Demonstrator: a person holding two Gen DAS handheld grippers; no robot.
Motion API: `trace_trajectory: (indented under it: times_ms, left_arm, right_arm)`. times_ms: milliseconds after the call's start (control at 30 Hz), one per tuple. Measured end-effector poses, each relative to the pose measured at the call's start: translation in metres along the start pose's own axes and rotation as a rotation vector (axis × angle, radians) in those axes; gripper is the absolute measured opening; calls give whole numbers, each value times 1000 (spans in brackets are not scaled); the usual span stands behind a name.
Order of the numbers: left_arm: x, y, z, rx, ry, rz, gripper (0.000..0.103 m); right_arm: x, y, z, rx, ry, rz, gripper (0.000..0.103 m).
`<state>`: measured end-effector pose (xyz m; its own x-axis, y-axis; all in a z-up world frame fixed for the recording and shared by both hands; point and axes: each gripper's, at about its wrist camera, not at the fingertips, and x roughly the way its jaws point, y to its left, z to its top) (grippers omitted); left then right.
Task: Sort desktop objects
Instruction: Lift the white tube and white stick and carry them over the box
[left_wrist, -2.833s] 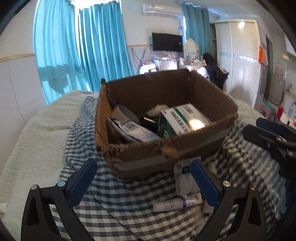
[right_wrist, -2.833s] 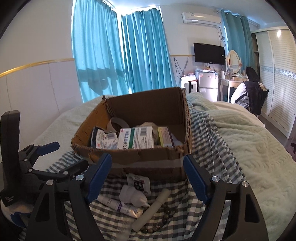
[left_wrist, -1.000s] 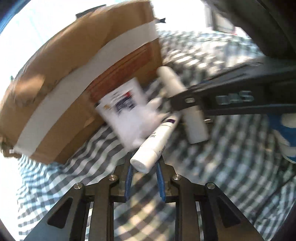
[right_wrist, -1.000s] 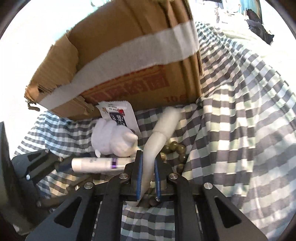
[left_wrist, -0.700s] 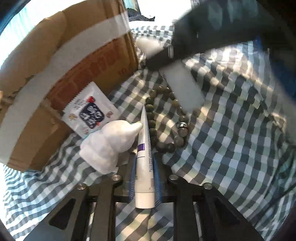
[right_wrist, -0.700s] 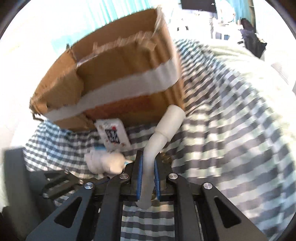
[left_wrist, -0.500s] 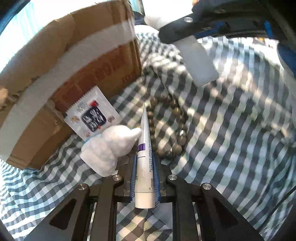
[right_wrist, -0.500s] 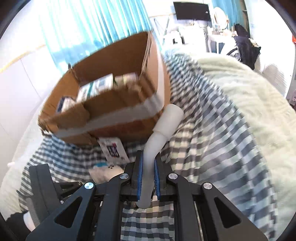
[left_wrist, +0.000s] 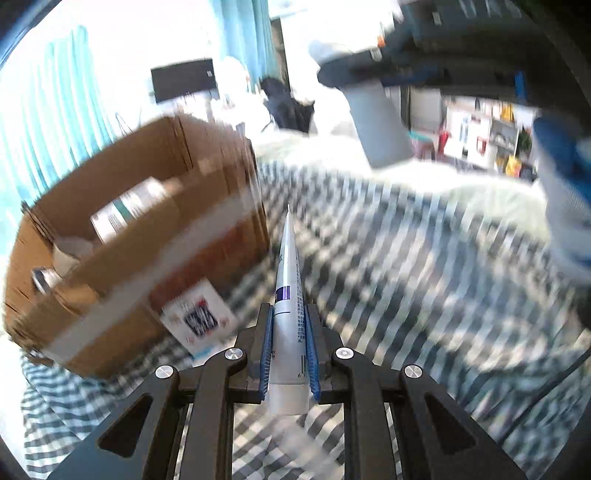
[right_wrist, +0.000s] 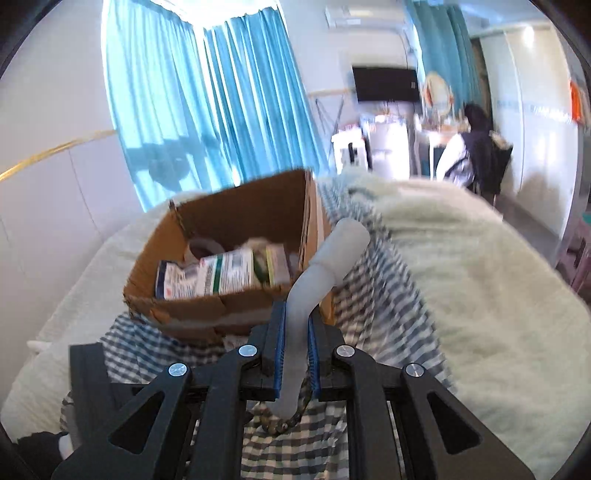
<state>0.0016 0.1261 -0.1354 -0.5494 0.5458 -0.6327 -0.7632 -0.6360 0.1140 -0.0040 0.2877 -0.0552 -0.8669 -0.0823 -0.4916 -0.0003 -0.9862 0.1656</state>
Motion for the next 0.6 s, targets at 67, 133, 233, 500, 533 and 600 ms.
trace_trajectory:
  times_ms: [67,133,233,500,533,600]
  left_arm:
    - [-20,-2,11,-8,-47,12,16]
    - [-31,3,23,-24,-98,25,16]
    - [-40,17,35,-47,-155,63,16]
    - [-86,37,52,-112,-294,140,16]
    - [-94,40,53,-118,-307,147,16]
    - [-103,44,53,-127,-333,173,16]
  right_arm:
    - [-12,3,7,-6,-34,6,10]
    - [-23,6,14,-11,-67,16,10]
    - [-36,13,22,-29,-109,19,10]
    - [-56,38,40,-86,-188,48,10]
    - [-58,41,43,-94,-195,52,10]
    - [-59,47,48,-103,-204,61,10]
